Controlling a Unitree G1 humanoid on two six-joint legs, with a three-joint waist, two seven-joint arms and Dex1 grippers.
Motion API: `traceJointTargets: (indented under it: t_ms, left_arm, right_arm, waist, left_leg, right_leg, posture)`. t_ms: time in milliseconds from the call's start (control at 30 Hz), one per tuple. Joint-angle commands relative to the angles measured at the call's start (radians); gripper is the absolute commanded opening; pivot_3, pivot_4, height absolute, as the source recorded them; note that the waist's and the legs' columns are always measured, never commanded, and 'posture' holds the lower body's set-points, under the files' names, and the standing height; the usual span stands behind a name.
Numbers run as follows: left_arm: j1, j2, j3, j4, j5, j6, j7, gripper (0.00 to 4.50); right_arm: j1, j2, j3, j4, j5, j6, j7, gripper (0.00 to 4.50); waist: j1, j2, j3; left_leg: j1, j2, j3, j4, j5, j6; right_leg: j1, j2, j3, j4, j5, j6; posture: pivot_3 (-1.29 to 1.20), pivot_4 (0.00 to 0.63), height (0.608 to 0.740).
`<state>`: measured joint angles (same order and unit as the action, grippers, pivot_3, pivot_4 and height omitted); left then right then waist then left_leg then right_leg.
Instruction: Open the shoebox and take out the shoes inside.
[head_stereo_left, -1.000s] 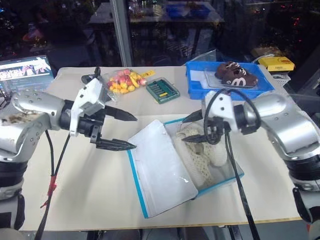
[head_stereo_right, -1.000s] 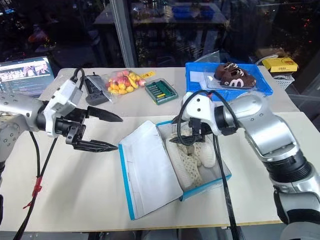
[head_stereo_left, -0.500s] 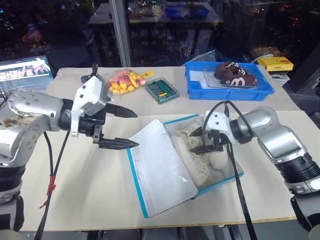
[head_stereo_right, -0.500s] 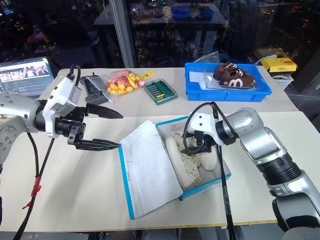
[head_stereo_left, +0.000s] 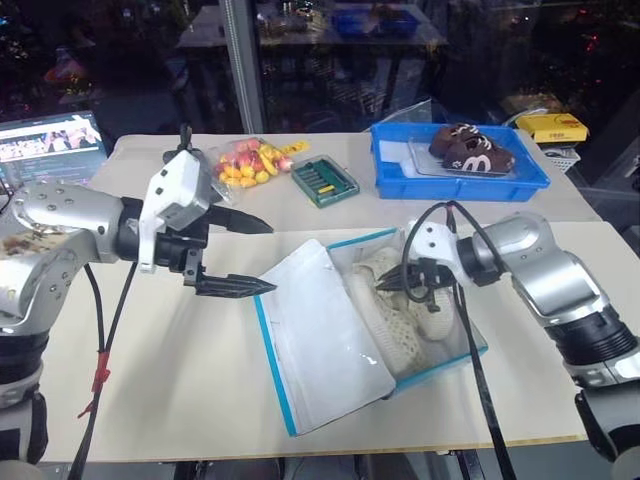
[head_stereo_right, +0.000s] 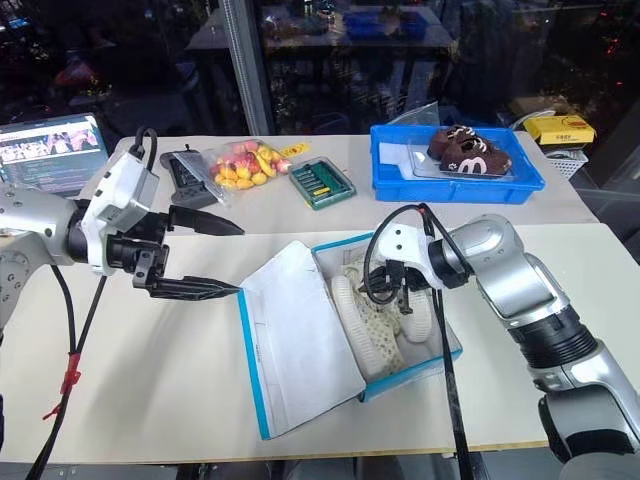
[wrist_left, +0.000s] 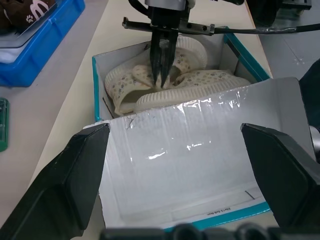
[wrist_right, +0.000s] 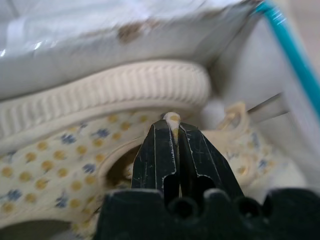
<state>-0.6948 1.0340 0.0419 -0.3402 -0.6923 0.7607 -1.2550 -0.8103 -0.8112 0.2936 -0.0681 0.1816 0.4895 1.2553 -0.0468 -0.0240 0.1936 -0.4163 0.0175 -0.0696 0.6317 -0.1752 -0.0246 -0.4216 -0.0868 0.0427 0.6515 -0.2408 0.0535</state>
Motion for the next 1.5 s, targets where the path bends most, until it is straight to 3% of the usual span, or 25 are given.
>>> traceJointTargets:
  t_ms: [33, 200, 400, 500, 600, 700, 833, 1033, 1267, 1500]
  left_arm:
    - [-0.016, 0.003, 0.021, -0.011, 0.002, -0.023, 0.001, 4.50]
    - [-0.026, -0.010, 0.002, 0.006, 0.019, -0.042, -0.005, 4.50]
    - [-0.034, -0.018, -0.004, 0.012, 0.019, -0.044, -0.010, 4.50]
    - [-0.039, -0.019, -0.008, 0.016, 0.021, -0.045, -0.014, 4.50]
    - [-0.041, -0.018, -0.009, 0.020, 0.025, -0.046, -0.019, 4.50]
    - [-0.044, -0.018, -0.012, 0.020, 0.030, -0.047, -0.022, 4.50]
    - [-0.047, -0.016, -0.013, 0.021, 0.030, -0.045, -0.023, 4.50]
    - [-0.054, -0.019, -0.019, 0.026, 0.034, -0.046, -0.027, 4.50]
    - [-0.062, -0.024, -0.027, 0.030, 0.032, -0.045, -0.034, 4.50]
    - [-0.069, -0.041, -0.038, 0.035, 0.037, -0.048, -0.038, 4.50]
  right_arm:
    - [-0.148, 0.006, -0.186, -0.084, 0.127, 0.166, -0.059, 0.05]
    - [-0.147, -0.059, -0.186, -0.026, 0.078, 0.118, -0.053, 0.05]
    - [-0.178, -0.041, -0.217, 0.007, 0.106, 0.134, -0.064, 0.05]
    - [-0.141, -0.024, -0.227, -0.044, 0.167, 0.160, -0.042, 0.05]
    - [-0.170, 0.002, -0.303, -0.032, 0.327, 0.342, -0.035, 0.05]
    - [-0.021, -0.145, -0.167, -0.073, 0.169, 0.123, 0.093, 0.05]
    - [-0.069, -0.089, -0.273, -0.077, 0.352, 0.269, 0.072, 0.05]
    - [-0.155, -0.069, -0.361, -0.012, 0.404, 0.299, 0.005, 0.05]
    - [-0.291, -0.155, -0.394, 0.178, 0.293, 0.201, -0.085, 0.05]
    - [-0.197, -0.293, -0.364, 0.447, 0.088, -0.034, -0.109, 0.05]
  waist:
    - [-0.003, 0.001, 0.001]
    - [0.009, 0.000, 0.000]
    - [0.003, 0.000, 0.001]
    - [-0.004, 0.000, 0.001]
    - [-0.004, 0.000, 0.001]
    - [0.009, 0.000, 0.000]
    - [0.005, -0.001, 0.000]
    - [-0.006, -0.001, 0.000]
    - [0.003, -0.001, 0.001]
    - [0.007, -0.001, 0.001]
  left_leg:
    - [0.000, 0.000, 0.000, 0.000, 0.000, 0.000]
    - [0.001, 0.000, -0.001, -0.001, 0.000, 0.000]
    - [0.000, -0.001, 0.000, 0.001, 0.000, 0.000]
    - [0.000, -0.001, 0.000, 0.000, 0.000, 0.000]
    - [0.000, -0.001, 0.000, 0.000, 0.000, 0.000]
    - [0.000, -0.001, 0.000, 0.000, 0.000, 0.000]
    - [0.000, -0.002, 0.000, 0.002, 0.000, 0.000]
    - [0.001, 0.000, 0.000, 0.001, 0.000, 0.000]
    - [0.000, -0.001, 0.001, 0.001, 0.000, 0.000]
    - [0.000, -0.002, 0.001, 0.001, 0.000, 0.000]
  right_leg:
    - [-0.001, 0.000, 0.001, 0.001, 0.000, 0.000]
    - [0.000, 0.000, -0.001, 0.004, -0.001, -0.002]
    - [-0.001, -0.002, 0.000, 0.004, -0.002, -0.001]
    - [-0.001, -0.001, 0.000, 0.005, -0.001, -0.002]
    - [-0.002, -0.001, 0.000, 0.005, -0.001, -0.002]
    - [-0.001, -0.001, 0.000, 0.005, 0.000, -0.003]
    - [0.000, -0.002, 0.000, 0.004, -0.003, 0.001]
    - [0.000, 0.000, 0.001, 0.006, -0.003, 0.000]
    - [-0.001, -0.001, 0.001, 0.005, -0.003, 0.000]
    - [0.000, -0.002, 0.000, 0.003, -0.003, 0.000]
  posture:
    - [0.00, 0.150, 0.740]
    - [0.00, 0.150, 0.740]
    - [0.00, 0.150, 0.740]
    - [0.00, 0.150, 0.740]
    - [0.00, 0.150, 0.740]
    - [0.00, 0.150, 0.740]
    - [0.00, 0.150, 0.740]
    - [0.00, 0.150, 0.740]
    - [0.00, 0.150, 0.740]
    - [0.00, 0.150, 0.740]
